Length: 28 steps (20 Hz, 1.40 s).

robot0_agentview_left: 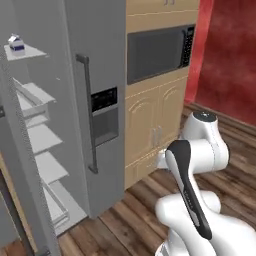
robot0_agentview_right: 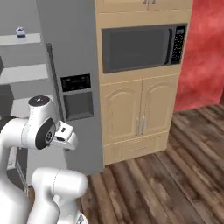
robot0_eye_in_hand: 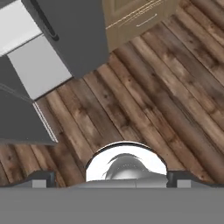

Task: Take a sugar cube from the saucer and place it inside the coffee. Then, grab milk from the fridge and place it next to the coffee on the counter to sweeten the coffee.

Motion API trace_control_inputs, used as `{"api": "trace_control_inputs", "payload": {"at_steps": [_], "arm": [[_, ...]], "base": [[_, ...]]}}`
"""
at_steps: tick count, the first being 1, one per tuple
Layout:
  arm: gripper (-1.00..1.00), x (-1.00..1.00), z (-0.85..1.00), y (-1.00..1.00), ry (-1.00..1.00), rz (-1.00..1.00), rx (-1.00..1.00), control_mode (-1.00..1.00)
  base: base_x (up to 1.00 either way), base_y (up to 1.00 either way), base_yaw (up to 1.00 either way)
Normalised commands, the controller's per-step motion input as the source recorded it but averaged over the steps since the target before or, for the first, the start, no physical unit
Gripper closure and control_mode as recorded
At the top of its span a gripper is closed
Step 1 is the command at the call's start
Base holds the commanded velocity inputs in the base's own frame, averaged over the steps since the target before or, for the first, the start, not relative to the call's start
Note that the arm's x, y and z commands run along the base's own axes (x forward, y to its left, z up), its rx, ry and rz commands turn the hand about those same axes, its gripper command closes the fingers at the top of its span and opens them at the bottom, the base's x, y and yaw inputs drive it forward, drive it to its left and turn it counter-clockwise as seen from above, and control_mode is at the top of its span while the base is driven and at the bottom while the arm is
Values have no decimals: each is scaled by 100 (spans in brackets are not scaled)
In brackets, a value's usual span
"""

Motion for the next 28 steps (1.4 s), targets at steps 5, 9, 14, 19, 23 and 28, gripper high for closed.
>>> {"api": "trace_control_inputs", "payload": {"at_steps": [5,9,14,19,23,28], "arm": [[-100,0,0,0,0,0,0,100],[-100,0,0,0,0,0,0,100],[-100,0,0,0,0,0,0,100],[-100,0,0,0,0,0,0,100],[-100,0,0,0,0,0,0,100],[-100,0,0,0,0,0,0,100]], "base": [[66,-48,56],[65,-13,60],[42,2,49],[56,5,31],[69,-1,30],[69,0,37]]}}
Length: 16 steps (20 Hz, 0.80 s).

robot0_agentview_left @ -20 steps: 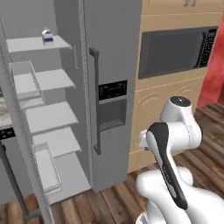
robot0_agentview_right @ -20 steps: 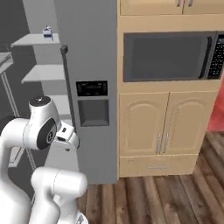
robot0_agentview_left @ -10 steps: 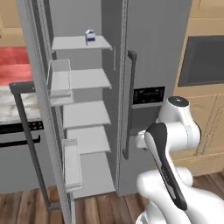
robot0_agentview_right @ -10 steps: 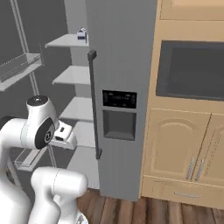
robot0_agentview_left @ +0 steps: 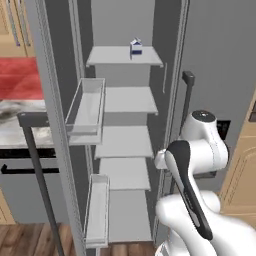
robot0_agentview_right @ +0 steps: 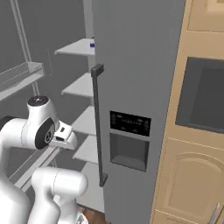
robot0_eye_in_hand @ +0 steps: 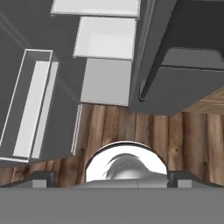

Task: Take a sugar cube from the saucer and place it inside the coffee. Then, grab milk from the fridge and place it next to the coffee on the counter to sweeten the coffee.

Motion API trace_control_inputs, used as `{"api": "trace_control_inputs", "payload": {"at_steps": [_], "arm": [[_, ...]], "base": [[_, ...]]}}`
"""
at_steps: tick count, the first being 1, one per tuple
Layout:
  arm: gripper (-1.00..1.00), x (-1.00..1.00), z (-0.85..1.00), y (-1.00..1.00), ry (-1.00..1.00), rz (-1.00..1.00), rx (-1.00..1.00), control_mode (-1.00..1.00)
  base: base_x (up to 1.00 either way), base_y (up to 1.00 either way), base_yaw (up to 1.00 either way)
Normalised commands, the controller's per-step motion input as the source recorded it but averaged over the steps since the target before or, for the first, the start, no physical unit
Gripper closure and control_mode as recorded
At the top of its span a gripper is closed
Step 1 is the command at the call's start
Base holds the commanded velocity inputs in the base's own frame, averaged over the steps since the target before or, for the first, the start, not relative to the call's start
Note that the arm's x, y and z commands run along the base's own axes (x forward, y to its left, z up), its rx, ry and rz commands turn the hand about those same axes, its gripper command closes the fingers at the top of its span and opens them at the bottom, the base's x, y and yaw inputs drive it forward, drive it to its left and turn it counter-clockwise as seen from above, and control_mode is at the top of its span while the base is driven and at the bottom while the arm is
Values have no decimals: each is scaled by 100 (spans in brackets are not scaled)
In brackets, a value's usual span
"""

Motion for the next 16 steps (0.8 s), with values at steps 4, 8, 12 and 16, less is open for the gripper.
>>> {"api": "trace_control_inputs", "payload": {"at_steps": [4,8,12,16], "arm": [[-100,0,0,0,0,0,0,100],[-100,0,0,0,0,0,0,100],[-100,0,0,0,0,0,0,100],[-100,0,0,0,0,0,0,100]], "base": [[28,0,36],[69,5,27],[74,6,16],[39,0,6]]}}
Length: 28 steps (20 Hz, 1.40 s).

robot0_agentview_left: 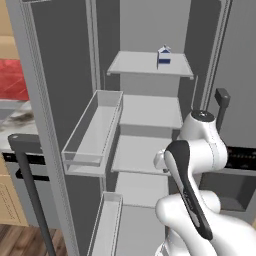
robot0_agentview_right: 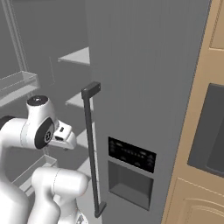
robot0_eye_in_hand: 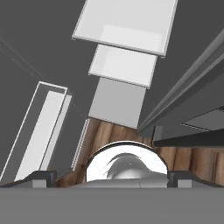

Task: Take a sugar cube from the saucer and place it inside the coffee. Then, grab milk from the fridge and place it next to the coffee on the counter to sweeten the coffee.

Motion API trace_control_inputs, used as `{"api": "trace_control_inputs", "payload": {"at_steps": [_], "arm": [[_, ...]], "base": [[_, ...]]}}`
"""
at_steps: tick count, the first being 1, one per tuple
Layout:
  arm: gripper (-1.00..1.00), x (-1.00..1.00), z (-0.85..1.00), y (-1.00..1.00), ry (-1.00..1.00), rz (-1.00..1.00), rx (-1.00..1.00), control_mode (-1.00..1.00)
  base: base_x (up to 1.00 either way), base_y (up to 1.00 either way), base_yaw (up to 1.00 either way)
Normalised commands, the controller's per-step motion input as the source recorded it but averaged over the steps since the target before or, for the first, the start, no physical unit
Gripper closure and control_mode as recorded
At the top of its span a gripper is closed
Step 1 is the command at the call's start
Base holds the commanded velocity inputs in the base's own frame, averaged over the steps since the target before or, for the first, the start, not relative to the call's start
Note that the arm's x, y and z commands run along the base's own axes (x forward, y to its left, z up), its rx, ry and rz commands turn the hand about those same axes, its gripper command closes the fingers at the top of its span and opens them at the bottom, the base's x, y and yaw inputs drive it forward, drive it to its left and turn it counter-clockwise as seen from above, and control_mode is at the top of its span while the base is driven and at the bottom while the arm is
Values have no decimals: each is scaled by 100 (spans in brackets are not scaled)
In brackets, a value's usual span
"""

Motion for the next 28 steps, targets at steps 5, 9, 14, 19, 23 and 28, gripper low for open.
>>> {"api": "trace_control_inputs", "payload": {"at_steps": [5,9,14,19,23,28], "arm": [[-100,0,0,0,0,0,0,100],[-100,30,38,0,-22,-12,0,-100],[-100,23,90,0,-52,-17,-4,-100],[-100,7,96,0,-59,-13,-5,-100],[-100,17,82,-2,-55,-7,-5,-100],[-100,0,82,-24,-48,0,-5,-100]], "base": [[19,10,0],[0,0,0],[0,0,0],[0,0,0],[0,0,0],[0,0,0]]}}
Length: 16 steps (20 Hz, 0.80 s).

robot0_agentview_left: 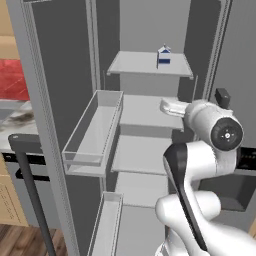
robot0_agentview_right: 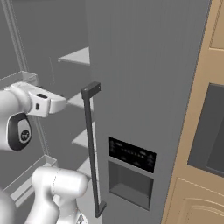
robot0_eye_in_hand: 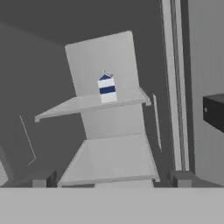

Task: Take a sugar cube from the saucer and place it inside the coffee. Then, grab milk from the fridge and place it next to the coffee on the counter to sweeten the coffee.

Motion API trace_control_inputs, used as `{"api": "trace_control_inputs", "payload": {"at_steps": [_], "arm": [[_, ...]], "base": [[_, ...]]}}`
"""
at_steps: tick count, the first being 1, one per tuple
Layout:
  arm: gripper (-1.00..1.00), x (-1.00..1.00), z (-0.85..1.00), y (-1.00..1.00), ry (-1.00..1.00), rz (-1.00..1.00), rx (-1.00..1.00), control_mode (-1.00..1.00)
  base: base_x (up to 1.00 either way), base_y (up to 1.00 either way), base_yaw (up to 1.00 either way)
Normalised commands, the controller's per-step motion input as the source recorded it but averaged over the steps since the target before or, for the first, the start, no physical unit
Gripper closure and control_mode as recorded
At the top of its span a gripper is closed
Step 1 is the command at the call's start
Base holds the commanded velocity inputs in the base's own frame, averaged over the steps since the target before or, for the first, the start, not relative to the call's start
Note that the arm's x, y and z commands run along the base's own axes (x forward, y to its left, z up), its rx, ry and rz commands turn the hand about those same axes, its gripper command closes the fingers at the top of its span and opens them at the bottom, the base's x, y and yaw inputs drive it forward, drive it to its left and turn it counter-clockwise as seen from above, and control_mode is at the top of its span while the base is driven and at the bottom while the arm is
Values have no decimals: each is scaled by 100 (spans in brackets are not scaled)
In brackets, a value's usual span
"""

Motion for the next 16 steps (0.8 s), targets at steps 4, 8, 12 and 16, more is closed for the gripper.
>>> {"api": "trace_control_inputs", "payload": {"at_steps": [4,8,12,16], "arm": [[-100,8,70,-24,-30,0,-6,-100],[-100,19,49,-37,-16,0,-1,-100],[-100,41,18,-1,1,-3,-1,-100],[-100,38,10,0,13,0,0,-100]], "base": [[0,0,0],[0,0,0],[0,0,0],[0,0,0]]}}
